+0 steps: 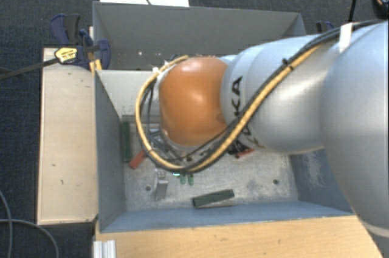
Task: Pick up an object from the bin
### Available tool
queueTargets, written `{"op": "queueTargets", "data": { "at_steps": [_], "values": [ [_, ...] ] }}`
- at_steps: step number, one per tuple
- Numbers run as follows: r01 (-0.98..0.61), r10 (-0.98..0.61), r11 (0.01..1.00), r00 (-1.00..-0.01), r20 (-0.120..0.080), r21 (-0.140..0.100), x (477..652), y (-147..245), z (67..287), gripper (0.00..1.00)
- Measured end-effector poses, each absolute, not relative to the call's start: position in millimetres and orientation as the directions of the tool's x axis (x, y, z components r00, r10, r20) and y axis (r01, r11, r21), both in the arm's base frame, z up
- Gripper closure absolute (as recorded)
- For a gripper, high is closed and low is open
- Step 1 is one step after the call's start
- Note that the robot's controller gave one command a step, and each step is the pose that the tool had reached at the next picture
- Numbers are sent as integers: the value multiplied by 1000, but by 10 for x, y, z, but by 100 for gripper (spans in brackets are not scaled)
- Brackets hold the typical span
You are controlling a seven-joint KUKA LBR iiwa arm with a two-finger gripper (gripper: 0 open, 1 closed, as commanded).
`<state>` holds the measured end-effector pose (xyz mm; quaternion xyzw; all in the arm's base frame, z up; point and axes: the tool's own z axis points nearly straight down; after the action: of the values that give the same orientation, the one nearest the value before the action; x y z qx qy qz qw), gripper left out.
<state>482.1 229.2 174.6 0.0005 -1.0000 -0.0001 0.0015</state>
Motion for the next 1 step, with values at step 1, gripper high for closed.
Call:
{"op": "queueTargets", "data": {
  "at_steps": [1],
  "values": [
    [6, 6, 1000, -1000, 5, -4, 5064, 1678, 658, 0]
  ]
}}
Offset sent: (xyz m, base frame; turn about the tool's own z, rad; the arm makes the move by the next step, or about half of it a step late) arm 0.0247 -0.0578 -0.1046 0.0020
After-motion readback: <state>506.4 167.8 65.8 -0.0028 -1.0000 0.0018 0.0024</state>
